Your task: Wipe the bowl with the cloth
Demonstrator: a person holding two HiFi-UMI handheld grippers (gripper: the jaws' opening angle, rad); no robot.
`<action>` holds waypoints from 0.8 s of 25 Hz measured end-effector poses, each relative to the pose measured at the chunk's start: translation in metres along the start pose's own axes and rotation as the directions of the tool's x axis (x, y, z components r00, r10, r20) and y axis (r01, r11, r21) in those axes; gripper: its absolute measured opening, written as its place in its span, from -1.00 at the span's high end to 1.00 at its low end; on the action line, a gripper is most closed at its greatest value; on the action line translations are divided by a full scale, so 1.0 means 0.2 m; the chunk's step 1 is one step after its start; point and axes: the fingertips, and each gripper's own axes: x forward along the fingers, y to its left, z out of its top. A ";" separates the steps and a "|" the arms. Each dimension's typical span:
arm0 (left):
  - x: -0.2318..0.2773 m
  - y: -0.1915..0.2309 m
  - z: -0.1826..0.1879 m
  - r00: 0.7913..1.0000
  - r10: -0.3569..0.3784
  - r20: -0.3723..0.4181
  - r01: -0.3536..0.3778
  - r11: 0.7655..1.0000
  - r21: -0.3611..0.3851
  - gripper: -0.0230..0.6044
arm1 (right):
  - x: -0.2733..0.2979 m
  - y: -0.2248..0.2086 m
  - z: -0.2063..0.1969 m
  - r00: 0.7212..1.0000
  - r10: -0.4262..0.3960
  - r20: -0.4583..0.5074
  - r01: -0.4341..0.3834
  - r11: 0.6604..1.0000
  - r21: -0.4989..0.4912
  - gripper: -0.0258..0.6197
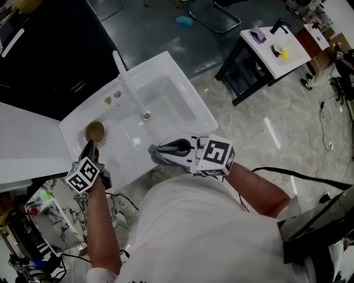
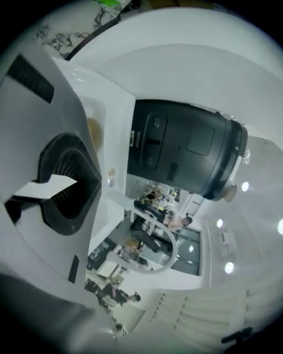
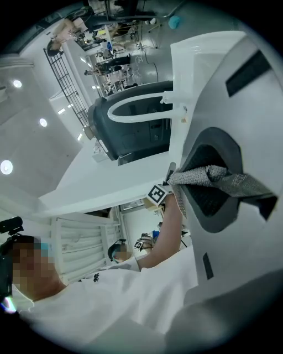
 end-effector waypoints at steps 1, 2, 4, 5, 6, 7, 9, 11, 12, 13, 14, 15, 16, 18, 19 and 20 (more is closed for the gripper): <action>-0.05 -0.09 -0.01 0.999 -0.038 0.023 0.038 0.999 0.004 0.89 | -0.01 0.00 0.00 1.000 0.015 -0.005 -0.015 1.000 -0.005 0.82; -0.10 -0.19 -0.02 0.996 -0.073 0.047 0.072 0.997 0.010 0.89 | -0.01 0.00 0.00 1.000 0.029 -0.009 -0.030 1.000 -0.010 0.82; -0.20 -0.38 -0.06 0.986 -0.137 0.090 0.134 0.990 0.037 0.89 | -0.03 0.00 -0.01 0.998 0.057 -0.019 -0.058 0.998 -0.023 0.82; -0.24 -0.48 -0.08 0.981 -0.164 0.104 0.159 0.986 0.055 0.89 | -0.03 0.00 -0.01 0.997 0.072 -0.022 -0.073 0.997 -0.028 0.82; -0.28 -0.58 -0.10 0.976 -0.187 0.111 0.180 0.981 0.069 0.89 | -0.04 0.00 -0.01 0.996 0.088 -0.020 -0.089 0.996 -0.033 0.82; -0.30 -0.66 -0.12 0.972 -0.209 0.112 0.201 0.976 0.079 0.89 | -0.04 0.01 0.00 0.995 0.103 -0.016 -0.104 0.994 -0.036 0.82; -0.34 -0.83 -0.16 0.960 -0.263 0.101 0.255 0.963 0.086 0.89 | -0.05 0.01 0.02 0.991 0.132 -0.012 -0.133 0.990 -0.045 0.82; -0.37 -0.98 -0.20 0.942 -0.327 0.081 0.320 0.943 0.088 0.89 | -0.07 0.02 0.02 0.987 0.160 -0.020 -0.160 0.985 -0.062 0.82; -0.38 -1.05 -0.22 0.935 -0.348 0.070 0.341 0.935 0.091 0.89 | -0.07 0.02 0.02 0.985 0.173 -0.027 -0.174 0.982 -0.073 0.82; -0.39 -1.10 -0.24 0.931 -0.361 0.060 0.354 0.930 0.100 0.89 | -0.08 0.03 0.01 0.982 0.186 -0.035 -0.188 0.979 -0.084 0.82; -0.39 -1.14 -0.26 0.929 -0.367 0.053 0.359 0.926 0.113 0.89 | -0.08 0.03 0.00 0.979 0.199 -0.043 -0.202 0.975 -0.093 0.82; -0.40 -1.18 -0.28 0.930 -0.366 0.047 0.357 0.925 0.130 0.89 | -0.09 0.03 -0.01 0.976 0.211 -0.051 -0.215 0.972 -0.099 0.82; -0.40 -1.21 -0.29 0.932 -0.359 0.043 0.350 0.926 0.144 0.89 | -0.09 0.04 -0.02 0.973 0.222 -0.058 -0.227 0.969 -0.103 0.82; -0.40 -1.25 -0.31 0.938 -0.345 0.037 0.336 0.930 0.151 0.89 | -0.10 0.04 -0.03 0.968 0.240 -0.068 -0.246 0.964 -0.106 0.82; -0.40 -1.26 -0.33 0.939 -0.343 0.036 0.334 0.931 0.147 0.89 | -0.11 0.05 -0.04 0.966 0.248 -0.071 -0.255 0.961 -0.106 0.82; -0.41 -1.27 -0.34 0.939 -0.342 0.034 0.334 0.932 0.143 0.89 | -0.12 0.06 -0.04 0.963 0.257 -0.075 -0.264 0.958 -0.108 0.82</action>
